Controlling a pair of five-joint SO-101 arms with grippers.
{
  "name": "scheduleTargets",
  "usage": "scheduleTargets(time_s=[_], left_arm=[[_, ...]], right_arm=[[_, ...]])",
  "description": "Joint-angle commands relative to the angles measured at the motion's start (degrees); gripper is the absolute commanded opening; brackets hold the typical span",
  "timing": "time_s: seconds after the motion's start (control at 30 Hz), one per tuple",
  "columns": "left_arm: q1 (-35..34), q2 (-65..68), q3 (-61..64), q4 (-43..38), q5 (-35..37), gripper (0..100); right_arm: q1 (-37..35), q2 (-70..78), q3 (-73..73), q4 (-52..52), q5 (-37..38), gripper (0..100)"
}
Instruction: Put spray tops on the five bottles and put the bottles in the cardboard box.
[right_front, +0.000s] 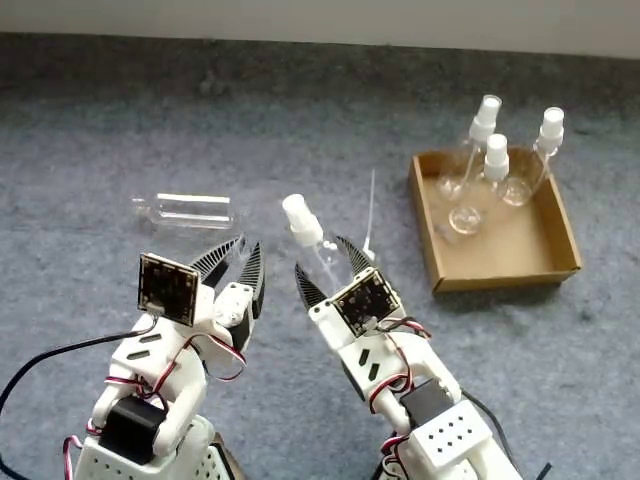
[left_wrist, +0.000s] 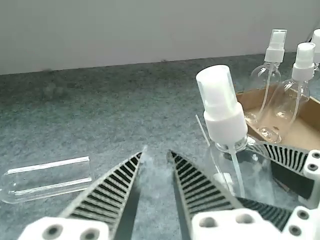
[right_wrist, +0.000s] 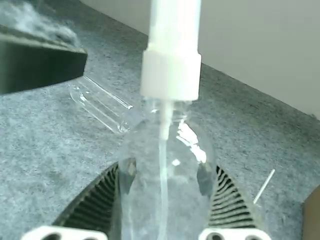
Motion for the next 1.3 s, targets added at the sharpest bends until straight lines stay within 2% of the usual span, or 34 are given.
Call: scheduleTargets(time_s=[0.0, 0.13, 0.3, 0.47, 0.57, 0.73, 1.07, 1.27], left_arm=[[1.10, -0.57, 1.10, 0.09, 0.00, 1], [1.10, -0.57, 4.00, 0.09, 0.18, 1], [1.27, -0.57, 7.96, 0.09, 0.26, 1], [8.22, -0.57, 11.21, 0.09, 0.26, 1], [13.23, -0.57, 13.14, 0.09, 0.09, 1], [14.55, -0.57, 14.81, 0.09, 0.18, 1], [14.73, -0.57, 14.11, 0.18, 0.35, 1], [20.35, -0.57, 9.36, 7.30, 0.35, 0]], right_arm=[[0.40, -1.01, 6.81, -1.80, 0.44, 9.4], [1.01, -1.01, 6.55, -1.80, 0.44, 9.4], [5.85, -1.01, 6.73, -1.80, 0.35, 9.4], [6.99, -1.01, 6.64, -1.89, 0.18, 9.4], [7.43, -1.10, 5.58, -1.89, -4.22, 9.4], [8.40, -1.01, 1.01, -1.71, -7.82, 9.4], [4.97, -0.75, -7.43, -1.89, -15.12, 9.3], [-0.84, -0.66, -12.44, -1.80, -15.03, 9.3]])
